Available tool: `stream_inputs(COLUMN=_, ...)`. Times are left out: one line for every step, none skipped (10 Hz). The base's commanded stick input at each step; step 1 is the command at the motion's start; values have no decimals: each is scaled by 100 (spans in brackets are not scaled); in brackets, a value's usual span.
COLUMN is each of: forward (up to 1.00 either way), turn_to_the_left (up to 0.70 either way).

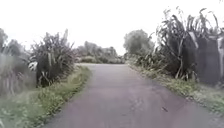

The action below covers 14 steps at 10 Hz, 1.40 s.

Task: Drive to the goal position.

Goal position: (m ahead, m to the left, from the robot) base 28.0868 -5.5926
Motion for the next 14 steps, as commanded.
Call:
stream_inputs(forward=100, turn_to_the_left=0)
stream_inputs(forward=100, turn_to_the_left=0)
stream_inputs(forward=100, turn_to_the_left=0)
stream_inputs(forward=100, turn_to_the_left=0)
stream_inputs(forward=100, turn_to_the_left=0)
stream_inputs(forward=100, turn_to_the_left=0)
stream_inputs(forward=100, turn_to_the_left=0)
stream_inputs(forward=100, turn_to_the_left=0)
stream_inputs(forward=100, turn_to_the_left=-13)
stream_inputs(forward=100, turn_to_the_left=-26)
stream_inputs(forward=100, turn_to_the_left=-40)
stream_inputs(forward=100, turn_to_the_left=-40)
stream_inputs(forward=100, turn_to_the_left=-40)
stream_inputs(forward=100, turn_to_the_left=-39)
